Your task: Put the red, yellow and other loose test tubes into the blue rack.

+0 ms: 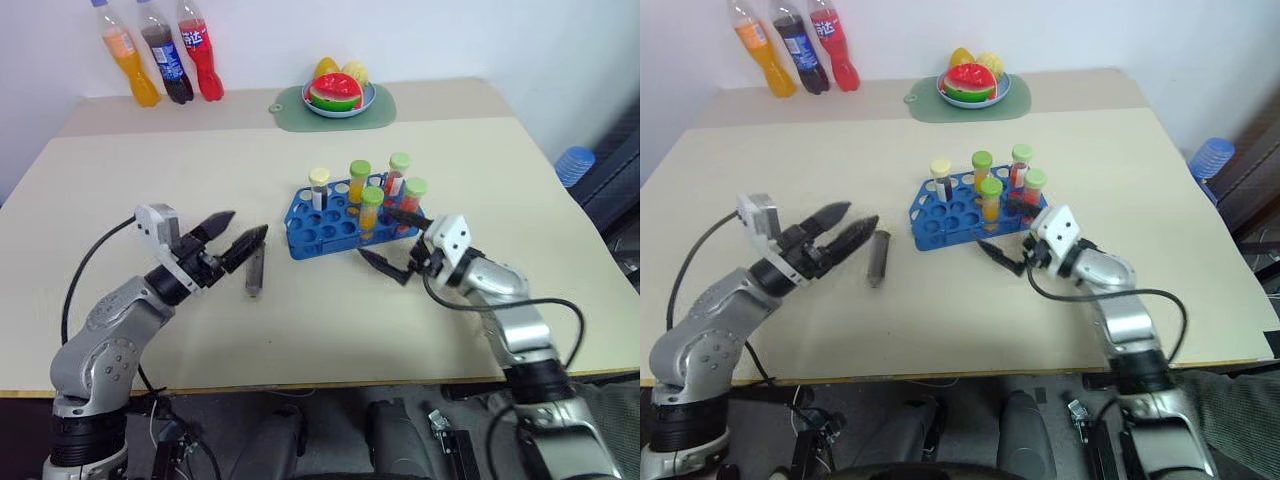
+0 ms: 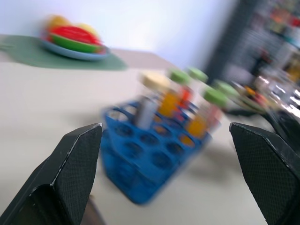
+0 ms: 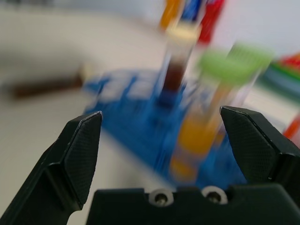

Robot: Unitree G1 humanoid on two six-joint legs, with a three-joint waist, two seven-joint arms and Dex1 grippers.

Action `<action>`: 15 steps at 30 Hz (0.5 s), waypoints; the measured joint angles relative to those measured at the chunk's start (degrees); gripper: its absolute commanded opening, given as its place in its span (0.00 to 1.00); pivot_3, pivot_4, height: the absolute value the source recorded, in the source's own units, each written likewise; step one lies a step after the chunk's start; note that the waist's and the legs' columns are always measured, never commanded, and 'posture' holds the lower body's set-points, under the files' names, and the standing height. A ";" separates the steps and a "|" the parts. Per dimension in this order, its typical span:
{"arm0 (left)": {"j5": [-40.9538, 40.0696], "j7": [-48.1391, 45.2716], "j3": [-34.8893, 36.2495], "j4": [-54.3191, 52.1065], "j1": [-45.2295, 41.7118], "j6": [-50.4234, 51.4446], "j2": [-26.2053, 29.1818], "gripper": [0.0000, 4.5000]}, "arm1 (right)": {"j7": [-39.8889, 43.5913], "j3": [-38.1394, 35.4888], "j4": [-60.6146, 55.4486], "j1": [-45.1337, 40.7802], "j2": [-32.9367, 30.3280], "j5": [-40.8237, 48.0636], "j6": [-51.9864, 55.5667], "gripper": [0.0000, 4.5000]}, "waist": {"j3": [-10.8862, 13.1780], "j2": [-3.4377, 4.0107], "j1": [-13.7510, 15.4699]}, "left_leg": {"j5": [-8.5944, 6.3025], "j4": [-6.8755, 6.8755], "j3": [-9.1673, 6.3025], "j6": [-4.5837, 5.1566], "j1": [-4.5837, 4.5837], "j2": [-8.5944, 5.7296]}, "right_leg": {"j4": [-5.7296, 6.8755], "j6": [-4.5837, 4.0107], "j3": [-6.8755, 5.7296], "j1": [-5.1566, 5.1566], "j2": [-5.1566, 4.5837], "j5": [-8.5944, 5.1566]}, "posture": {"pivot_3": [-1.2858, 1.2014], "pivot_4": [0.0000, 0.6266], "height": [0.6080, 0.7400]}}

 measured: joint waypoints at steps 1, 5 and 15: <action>-2.42 4.85 0.95 -1.15 -0.42 3.33 0.11 1.00 | 0.93 -0.55 -1.08 1.28 -1.62 0.52 1.08 0.98 | 0.00 0.00 -0.04 | -0.02 0.00 0.01 0.03 0.00 0.00 | 0.01 0.00 0.00 0.00 0.00 0.00 | 0.52 0.24 1.00; -16.85 23.25 1.05 0.68 -5.53 21.98 7.92 1.00 | 4.24 -2.91 -5.06 4.51 -6.76 2.88 3.50 0.98 | 0.02 -0.03 -0.04 | -0.09 0.01 -0.04 0.16 0.02 0.08 | 0.11 0.00 0.00 -0.02 0.10 0.00 | 0.52 0.24 1.00; -55.49 53.07 -11.81 15.89 -17.54 29.72 25.31 1.00 | 7.76 -6.56 -12.98 6.72 -12.28 7.20 7.19 0.98 | 0.01 -0.07 0.00 | -0.01 0.05 0.04 -0.19 0.03 0.08 | 0.04 0.00 0.07 -0.02 0.07 -0.01 | 0.52 0.24 1.00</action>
